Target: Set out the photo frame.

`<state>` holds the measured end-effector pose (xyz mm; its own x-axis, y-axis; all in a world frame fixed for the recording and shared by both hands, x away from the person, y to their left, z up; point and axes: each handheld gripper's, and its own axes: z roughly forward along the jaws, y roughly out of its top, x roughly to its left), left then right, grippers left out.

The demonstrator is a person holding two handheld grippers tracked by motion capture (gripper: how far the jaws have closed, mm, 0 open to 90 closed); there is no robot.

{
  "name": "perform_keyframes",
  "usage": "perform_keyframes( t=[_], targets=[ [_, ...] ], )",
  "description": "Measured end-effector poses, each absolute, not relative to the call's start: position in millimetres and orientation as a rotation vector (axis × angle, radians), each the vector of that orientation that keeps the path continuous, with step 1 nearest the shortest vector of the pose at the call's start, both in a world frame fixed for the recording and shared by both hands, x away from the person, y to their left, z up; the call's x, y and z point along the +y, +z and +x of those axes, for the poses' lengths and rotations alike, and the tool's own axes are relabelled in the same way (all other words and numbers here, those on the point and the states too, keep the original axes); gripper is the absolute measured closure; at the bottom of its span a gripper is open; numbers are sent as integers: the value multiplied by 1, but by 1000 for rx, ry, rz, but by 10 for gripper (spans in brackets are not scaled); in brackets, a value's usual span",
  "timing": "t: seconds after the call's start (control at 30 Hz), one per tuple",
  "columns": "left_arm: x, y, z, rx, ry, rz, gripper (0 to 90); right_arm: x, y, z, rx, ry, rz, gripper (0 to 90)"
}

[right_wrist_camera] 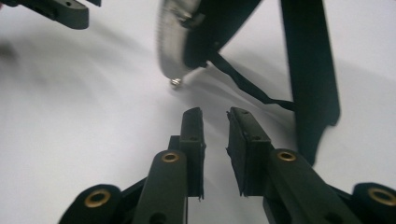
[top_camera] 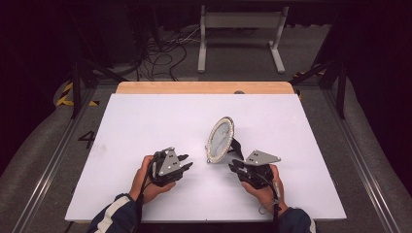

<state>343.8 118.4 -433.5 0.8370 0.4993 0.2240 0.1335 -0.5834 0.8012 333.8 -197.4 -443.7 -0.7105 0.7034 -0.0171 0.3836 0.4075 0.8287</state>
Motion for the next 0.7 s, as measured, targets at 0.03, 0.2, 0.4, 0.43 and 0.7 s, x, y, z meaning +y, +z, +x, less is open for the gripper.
perform_keyframes(
  t=[0.03, 0.2, 0.4, 0.43, 0.7],
  targets=[
    [123, -433, 342, 469, 542, 2157, 638, -194, -442, 330, 2298, 1234, 922, 720],
    [148, -437, 332, 515, 486, 2123, 512, -191, -437, 326, 2271, 1296, 908, 656],
    [163, -442, 323, 577, 481, 2119, 378, -182, -438, 325, 2268, 1313, 903, 586],
    [163, -444, 322, 597, 495, 2119, 331, -181, -438, 325, 2273, 1306, 893, 580],
    [153, -448, 328, 617, 499, 2139, 211, -165, -437, 337, 2200, 1332, 1001, 421]
  ],
)
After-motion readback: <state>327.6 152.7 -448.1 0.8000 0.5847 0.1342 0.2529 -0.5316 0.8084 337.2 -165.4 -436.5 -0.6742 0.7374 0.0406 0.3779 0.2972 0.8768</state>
